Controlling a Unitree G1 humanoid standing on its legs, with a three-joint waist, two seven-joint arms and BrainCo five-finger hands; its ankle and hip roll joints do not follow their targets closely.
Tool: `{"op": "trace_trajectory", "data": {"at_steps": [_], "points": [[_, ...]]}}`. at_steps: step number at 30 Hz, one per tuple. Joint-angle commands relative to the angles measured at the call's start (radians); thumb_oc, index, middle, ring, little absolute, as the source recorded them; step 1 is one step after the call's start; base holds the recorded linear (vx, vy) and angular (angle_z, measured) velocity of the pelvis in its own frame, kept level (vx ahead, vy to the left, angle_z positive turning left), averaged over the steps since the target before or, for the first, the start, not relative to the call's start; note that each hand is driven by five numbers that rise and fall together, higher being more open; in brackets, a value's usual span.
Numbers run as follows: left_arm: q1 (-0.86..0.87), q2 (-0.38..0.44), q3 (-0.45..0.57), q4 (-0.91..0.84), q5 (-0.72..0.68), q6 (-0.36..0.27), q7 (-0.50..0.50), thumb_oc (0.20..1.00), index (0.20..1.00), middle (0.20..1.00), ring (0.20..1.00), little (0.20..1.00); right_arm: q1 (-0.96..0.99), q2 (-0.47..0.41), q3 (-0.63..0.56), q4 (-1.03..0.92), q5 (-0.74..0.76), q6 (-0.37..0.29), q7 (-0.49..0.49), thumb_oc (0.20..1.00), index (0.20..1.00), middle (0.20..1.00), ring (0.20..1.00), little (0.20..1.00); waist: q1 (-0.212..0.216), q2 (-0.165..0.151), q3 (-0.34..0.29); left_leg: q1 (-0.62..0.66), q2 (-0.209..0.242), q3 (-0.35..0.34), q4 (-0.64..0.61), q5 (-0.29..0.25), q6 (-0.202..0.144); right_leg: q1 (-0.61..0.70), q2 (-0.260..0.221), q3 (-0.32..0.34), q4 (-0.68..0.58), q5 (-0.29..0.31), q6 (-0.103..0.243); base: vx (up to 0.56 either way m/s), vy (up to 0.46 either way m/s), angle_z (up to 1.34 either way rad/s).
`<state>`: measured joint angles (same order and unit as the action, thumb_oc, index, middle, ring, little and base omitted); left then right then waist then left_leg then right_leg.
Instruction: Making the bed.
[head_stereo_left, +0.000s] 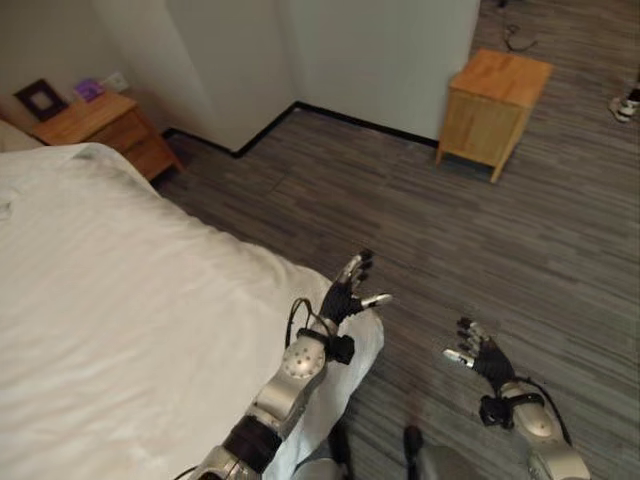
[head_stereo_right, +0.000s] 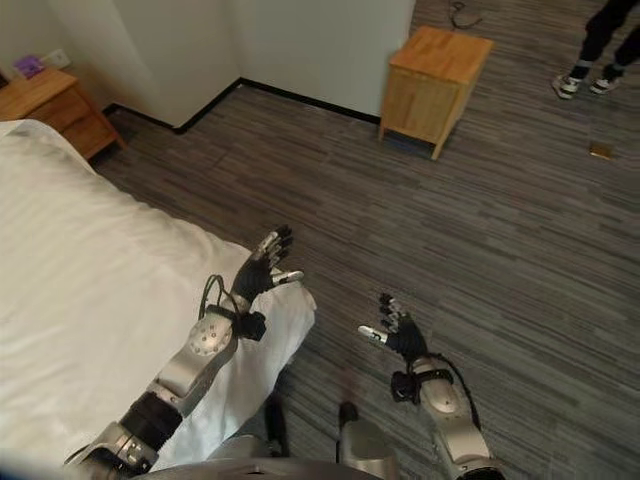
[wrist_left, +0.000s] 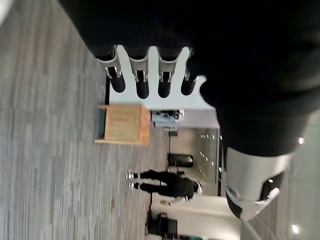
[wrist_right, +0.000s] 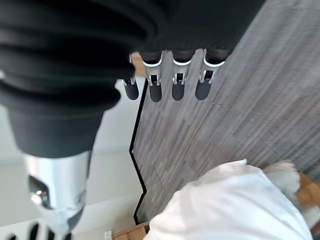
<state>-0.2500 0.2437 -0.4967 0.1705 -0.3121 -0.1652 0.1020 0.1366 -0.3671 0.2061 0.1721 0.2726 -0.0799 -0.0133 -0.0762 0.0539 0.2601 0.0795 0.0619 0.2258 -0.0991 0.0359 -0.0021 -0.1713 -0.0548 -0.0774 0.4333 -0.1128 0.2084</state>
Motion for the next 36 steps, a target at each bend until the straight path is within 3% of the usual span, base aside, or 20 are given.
{"op": "trace_trajectory", "data": {"at_steps": [1,3,4,5,9,11,12,13,16,17,19,21,23,24,25,27,28,29,33,36], "points": [[-0.020,-0.015,0.002,-0.020,-0.044,-0.043,0.009,1.000,1.000,1.000,1.000,1.000,-0.061,0.006,-0.032,-0.068,-0.035,-0.042,-0.022,1.000,1.000,1.000,1.000,1.000,0.000,-0.007,-0.002,0.051,0.023,0.027,0.021,-0.064,-0.025,0.042,-0.105,-0.102,0.038,0.064,0.048,0.14,-0.018,-0.43],[-0.019,-0.018,0.000,-0.020,-0.046,-0.043,0.007,1.000,1.000,1.000,1.000,1.000,-0.055,0.002,-0.038,-0.076,-0.034,-0.045,-0.021,1.000,1.000,1.000,1.000,1.000,-0.005,-0.009,-0.002,0.057,0.019,0.033,0.020,-0.070,-0.026,0.033,-0.109,-0.120,0.009,0.056,0.033,0.10,-0.065,-0.35],[-0.011,-0.023,-0.003,-0.020,-0.063,-0.045,-0.001,1.000,1.000,1.000,1.000,1.000,-0.043,-0.003,-0.043,-0.086,-0.040,-0.050,-0.021,1.000,1.000,1.000,1.000,1.000,-0.016,-0.003,-0.004,0.066,0.020,0.046,0.015,-0.082,-0.029,-0.006,-0.099,-0.152,-0.058,0.053,-0.008,0.14,-0.142,-0.37],[-0.008,-0.025,-0.002,-0.016,-0.067,-0.044,-0.001,1.000,1.000,1.000,1.000,1.000,-0.041,-0.006,-0.045,-0.091,-0.048,-0.050,-0.026,1.000,1.000,1.000,1.000,1.000,-0.021,-0.006,-0.006,0.073,0.017,0.053,0.014,-0.089,-0.030,-0.021,-0.099,-0.164,-0.093,0.062,-0.022,0.20,-0.222,-0.31],[0.006,-0.025,0.008,-0.007,-0.074,-0.040,-0.017,1.000,1.000,1.000,1.000,1.000,-0.033,-0.020,-0.045,-0.109,-0.096,-0.047,-0.038,1.000,1.000,1.000,1.000,1.000,-0.022,-0.018,-0.037,0.104,0.012,0.086,0.023,-0.125,-0.043,0.057,-0.092,-0.228,-0.310,0.091,-0.045,0.20,-0.203,-0.17],[0.021,-0.030,0.027,-0.008,-0.093,-0.047,-0.014,1.000,1.000,1.000,1.000,1.000,-0.043,-0.033,-0.043,-0.112,-0.096,-0.049,-0.035,1.000,1.000,1.000,1.000,1.000,-0.020,-0.021,-0.043,0.096,0.032,0.114,0.161,-0.169,-0.060,0.110,-0.063,-0.195,-0.357,0.081,-0.064,0.19,-0.251,-0.21],[0.022,-0.042,0.030,0.001,-0.117,-0.046,-0.010,1.000,1.000,1.000,1.000,1.000,-0.049,-0.049,-0.044,-0.120,-0.091,-0.054,-0.035,1.000,1.000,1.000,1.000,1.000,-0.007,-0.030,-0.026,0.020,0.083,0.107,0.380,-0.131,-0.088,0.161,-0.045,-0.178,-0.395,0.075,-0.099,0.25,-0.354,-0.72],[0.020,-0.061,0.036,0.009,-0.139,-0.046,-0.006,1.000,1.000,1.000,1.000,1.000,-0.047,-0.068,-0.054,-0.131,-0.079,-0.056,-0.040,1.000,1.000,1.000,1.000,1.000,0.011,-0.035,0.006,-0.061,0.142,0.066,0.606,-0.016,-0.130,0.232,-0.026,-0.170,-0.428,0.050,-0.144,0.17,-0.311,-0.78],[0.017,-0.068,0.036,0.012,-0.138,-0.049,0.007,1.000,1.000,1.000,1.000,1.000,-0.059,-0.079,-0.052,-0.127,-0.081,-0.051,-0.048,1.000,1.000,1.000,1.000,1.000,0.023,-0.057,0.024,-0.138,0.136,0.036,0.722,0.017,-0.129,0.273,-0.022,-0.142,-0.447,0.037,-0.169,0.16,-0.133,-0.52],[0.030,-0.066,0.041,0.005,-0.137,-0.051,0.012,1.000,1.000,1.000,1.000,1.000,-0.067,-0.087,-0.049,-0.127,-0.090,-0.042,-0.049,1.000,1.000,1.000,1.000,1.000,0.047,-0.063,0.032,-0.200,0.119,0.031,0.688,-0.004,-0.116,0.300,-0.029,-0.103,-0.455,0.019,-0.166,0.26,-0.004,-0.65],[0.034,-0.066,0.040,0.004,-0.139,-0.052,0.012,1.000,1.000,1.000,1.000,1.000,-0.066,-0.089,-0.050,-0.134,-0.091,-0.042,-0.051,1.000,1.000,1.000,1.000,1.000,0.058,-0.063,0.033,-0.219,0.114,0.033,0.648,-0.009,-0.113,0.315,-0.031,-0.093,-0.462,0.012,-0.161,0.24,0.033,-0.66],[0.047,-0.063,0.052,0.005,-0.141,-0.055,0.018,1.000,1.000,1.000,1.000,1.000,-0.066,-0.079,-0.058,-0.147,-0.086,-0.051,-0.056,1.000,1.000,1.000,1.000,1.000,0.067,-0.054,0.017,-0.217,0.122,0.078,0.448,-0.019,-0.107,0.344,-0.030,-0.093,-0.479,-0.006,-0.139,0.34,0.078,-0.56],[0.059,-0.066,0.062,0.007,-0.143,-0.056,0.021,1.000,1.000,1.000,1.000,1.000,-0.066,-0.076,-0.059,-0.148,-0.093,-0.056,-0.068,1.000,1.000,1.000,1.000,1.000,0.074,-0.037,0.003,-0.210,0.117,0.140,0.285,0.023,-0.115,0.376,-0.026,-0.110,-0.493,-0.023,-0.123,0.33,0.085,-0.42],[0.062,-0.069,0.062,0.007,-0.142,-0.055,0.023,1.000,1.000,1.000,1.000,1.000,-0.065,-0.074,-0.061,-0.150,-0.098,-0.059,-0.074,1.000,1.000,1.000,1.000,1.000,0.072,-0.030,0.001,-0.205,0.124,0.186,0.231,0.050,-0.118,0.388,-0.024,-0.124,-0.494,-0.030,-0.118,0.38,0.085,-0.18],[0.061,-0.077,0.054,0.011,-0.147,-0.052,0.024,1.000,1.000,1.000,1.000,1.000,-0.065,-0.065,-0.068,-0.153,-0.101,-0.062,-0.091,1.000,1.000,1.000,1.000,1.000,0.054,-0.011,-0.003,-0.194,0.168,0.353,0.145,0.088,-0.119,0.410,-0.018,-0.174,-0.483,-0.052,-0.107,0.42,0.116,0.00],[0.064,-0.079,0.054,0.009,-0.153,-0.051,0.024,1.000,1.000,1.000,1.000,1.000,-0.064,-0.063,-0.073,-0.152,-0.098,-0.060,-0.096,1.000,1.000,1.000,1.000,1.000,0.045,-0.008,-0.005,-0.178,0.176,0.420,0.111,0.099,-0.116,0.425,-0.024,-0.197,-0.472,-0.066,-0.098,0.35,0.111,0.31],[0.068,-0.078,0.058,0.009,-0.163,-0.044,0.022,1.000,1.000,1.000,1.000,1.000,-0.065,-0.056,-0.078,-0.147,-0.103,-0.049,-0.099,1.000,1.000,1.000,1.000,1.000,0.030,0.014,-0.033,-0.140,0.170,0.453,0.062,0.097,-0.109,0.443,-0.020,-0.217,-0.454,-0.085,-0.082,0.36,0.111,0.48],[0.083,-0.074,0.060,0.003,-0.165,-0.039,0.026,1.000,1.000,1.000,1.000,1.000,-0.062,-0.052,-0.067,-0.148,-0.110,-0.041,-0.098,1.000,1.000,1.000,1.000,1.000,0.035,0.021,-0.037,-0.138,0.159,0.455,0.045,0.126,-0.094,0.452,-0.024,-0.233,-0.432,-0.085,-0.077,0.40,0.116,0.37],[0.105,-0.058,0.051,-0.017,-0.185,-0.030,0.013,1.000,1.000,1.000,1.000,1.000,-0.057,-0.026,-0.050,-0.146,-0.120,-0.033,-0.089,1.000,1.000,1.000,1.000,1.000,0.065,-0.004,-0.062,-0.125,0.107,0.439,0.040,0.115,-0.058,0.469,-0.062,-0.253,-0.341,-0.075,-0.046,0.33,0.077,0.48],[0.102,-0.045,0.036,-0.022,-0.175,-0.016,0.005,1.000,1.000,1.000,1.000,1.000,-0.068,-0.013,-0.036,-0.151,-0.127,-0.031,-0.084,1.000,1.000,1.000,1.000,1.000,0.080,-0.025,-0.075,-0.084,0.031,0.404,0.027,0.049,0.003,0.410,-0.131,-0.262,-0.101,0.034,0.031,0.30,0.150,0.79]]}}
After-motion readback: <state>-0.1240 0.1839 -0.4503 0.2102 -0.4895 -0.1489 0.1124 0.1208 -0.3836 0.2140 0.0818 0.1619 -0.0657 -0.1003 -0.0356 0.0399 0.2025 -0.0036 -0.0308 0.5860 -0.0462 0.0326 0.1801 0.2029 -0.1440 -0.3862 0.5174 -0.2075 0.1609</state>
